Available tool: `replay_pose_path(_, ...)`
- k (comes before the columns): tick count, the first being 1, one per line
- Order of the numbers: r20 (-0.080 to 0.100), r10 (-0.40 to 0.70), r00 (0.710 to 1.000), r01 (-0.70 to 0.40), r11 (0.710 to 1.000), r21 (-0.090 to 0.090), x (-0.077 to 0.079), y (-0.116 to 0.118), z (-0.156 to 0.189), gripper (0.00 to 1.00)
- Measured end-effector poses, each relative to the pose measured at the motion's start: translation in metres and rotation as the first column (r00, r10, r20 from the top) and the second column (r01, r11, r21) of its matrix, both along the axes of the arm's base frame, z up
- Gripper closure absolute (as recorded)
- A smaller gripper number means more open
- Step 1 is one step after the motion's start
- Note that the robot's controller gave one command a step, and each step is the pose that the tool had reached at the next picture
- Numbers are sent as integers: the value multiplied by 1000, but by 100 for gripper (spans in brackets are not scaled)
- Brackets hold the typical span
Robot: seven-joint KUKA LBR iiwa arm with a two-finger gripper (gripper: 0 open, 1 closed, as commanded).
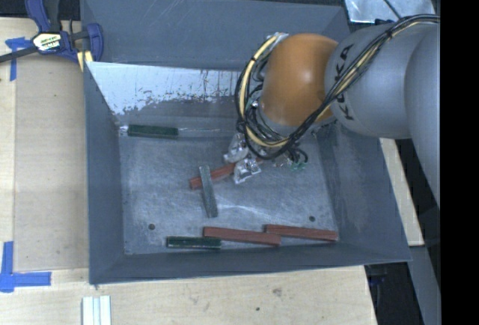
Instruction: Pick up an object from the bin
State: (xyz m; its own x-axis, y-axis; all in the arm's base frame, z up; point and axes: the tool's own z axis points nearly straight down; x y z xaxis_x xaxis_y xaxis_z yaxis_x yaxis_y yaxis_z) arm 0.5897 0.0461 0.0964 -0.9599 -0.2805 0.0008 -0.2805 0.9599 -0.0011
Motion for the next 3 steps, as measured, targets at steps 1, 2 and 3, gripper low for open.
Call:
replay_pose_path(1, 0, -1, 1000, 1, 1000, 1, 1, 0, 19, 100)
replay_pose_path(2, 4, 0, 1000, 0, 1000, 1, 2, 0, 38, 100)
replay_pose_path(3, 7, -1, 1000, 1, 1000, 1, 2, 0, 50, 100)
